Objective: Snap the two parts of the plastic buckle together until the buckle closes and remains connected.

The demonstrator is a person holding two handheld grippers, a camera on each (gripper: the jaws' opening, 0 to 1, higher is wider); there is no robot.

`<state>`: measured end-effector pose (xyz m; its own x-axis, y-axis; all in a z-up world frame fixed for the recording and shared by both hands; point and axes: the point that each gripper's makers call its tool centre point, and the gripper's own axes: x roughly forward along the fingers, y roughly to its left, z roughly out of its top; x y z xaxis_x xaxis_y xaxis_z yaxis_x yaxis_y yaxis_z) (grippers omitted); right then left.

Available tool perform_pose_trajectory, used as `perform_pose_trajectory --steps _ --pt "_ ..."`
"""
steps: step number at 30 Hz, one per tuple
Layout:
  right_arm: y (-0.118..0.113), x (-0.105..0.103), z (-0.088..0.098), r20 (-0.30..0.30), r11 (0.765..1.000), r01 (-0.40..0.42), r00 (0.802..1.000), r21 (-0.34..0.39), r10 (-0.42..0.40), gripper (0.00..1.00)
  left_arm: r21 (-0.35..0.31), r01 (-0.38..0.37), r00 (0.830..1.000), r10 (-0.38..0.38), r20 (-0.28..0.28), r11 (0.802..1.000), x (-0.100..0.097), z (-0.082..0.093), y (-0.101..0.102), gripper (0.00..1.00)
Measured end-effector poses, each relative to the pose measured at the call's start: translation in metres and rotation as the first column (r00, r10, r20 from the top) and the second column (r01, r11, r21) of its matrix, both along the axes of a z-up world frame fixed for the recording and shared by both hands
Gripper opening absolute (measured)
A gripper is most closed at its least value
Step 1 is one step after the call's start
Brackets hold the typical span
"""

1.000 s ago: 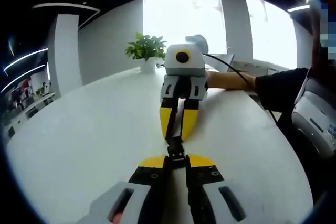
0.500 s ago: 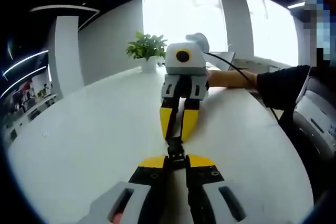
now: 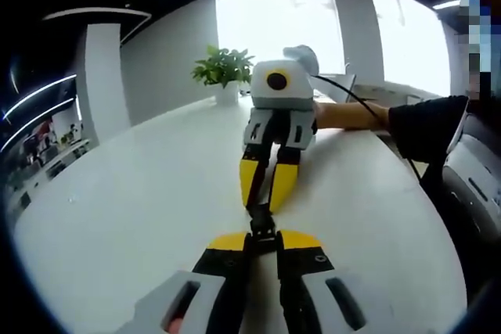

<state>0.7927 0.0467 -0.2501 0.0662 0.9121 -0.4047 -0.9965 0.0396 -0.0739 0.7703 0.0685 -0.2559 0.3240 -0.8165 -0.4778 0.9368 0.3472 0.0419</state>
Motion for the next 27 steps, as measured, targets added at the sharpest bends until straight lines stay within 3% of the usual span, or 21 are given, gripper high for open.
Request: perform_pose_trajectory --steps 27 --pt "0.003 0.015 -0.001 -0.032 0.982 0.190 0.981 0.007 -0.190 0.10 0.008 -0.132 0.991 0.132 0.029 0.991 0.016 0.001 0.003 0.11"
